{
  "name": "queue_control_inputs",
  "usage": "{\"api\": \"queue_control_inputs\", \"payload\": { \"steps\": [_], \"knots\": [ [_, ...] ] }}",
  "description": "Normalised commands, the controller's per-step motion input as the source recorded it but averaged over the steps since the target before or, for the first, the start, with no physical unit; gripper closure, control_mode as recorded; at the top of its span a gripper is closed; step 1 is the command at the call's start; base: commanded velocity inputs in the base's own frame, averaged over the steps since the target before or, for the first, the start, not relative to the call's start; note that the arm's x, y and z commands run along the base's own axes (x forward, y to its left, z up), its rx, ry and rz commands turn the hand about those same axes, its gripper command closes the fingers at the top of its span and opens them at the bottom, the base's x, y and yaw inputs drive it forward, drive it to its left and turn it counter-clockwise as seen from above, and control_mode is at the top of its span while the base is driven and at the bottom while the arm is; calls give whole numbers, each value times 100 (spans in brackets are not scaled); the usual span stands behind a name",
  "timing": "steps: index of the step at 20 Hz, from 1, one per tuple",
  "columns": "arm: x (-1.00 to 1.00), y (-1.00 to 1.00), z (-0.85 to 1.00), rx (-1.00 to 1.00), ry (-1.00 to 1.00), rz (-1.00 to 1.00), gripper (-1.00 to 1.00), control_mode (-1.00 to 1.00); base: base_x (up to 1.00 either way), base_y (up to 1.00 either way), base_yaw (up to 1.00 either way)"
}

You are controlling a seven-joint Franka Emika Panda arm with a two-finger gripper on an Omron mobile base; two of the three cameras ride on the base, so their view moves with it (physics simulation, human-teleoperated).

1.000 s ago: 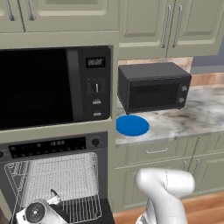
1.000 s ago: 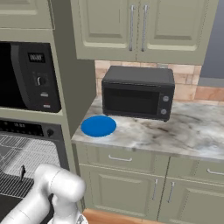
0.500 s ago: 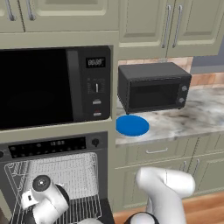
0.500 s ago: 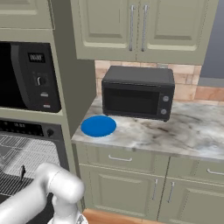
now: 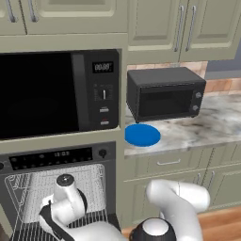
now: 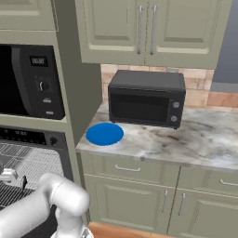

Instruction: Take the fish from the oven and place it on the plate on the counter.

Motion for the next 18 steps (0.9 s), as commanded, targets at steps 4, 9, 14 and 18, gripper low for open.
{"api": "queue_control_inputs", "payload": {
  "steps": [4,9,14,18],
  "knots": [
    [44,-24,-13,1,0,0,-100,-100,0,0,0],
    [11,0,-20,0,-3,0,-100,-100,0,0,0],
    [27,0,-46,0,-2,0,-100,-100,0,0,0],
    [47,0,-28,0,-1,0,-100,-100,0,0,0]
  ]
}}
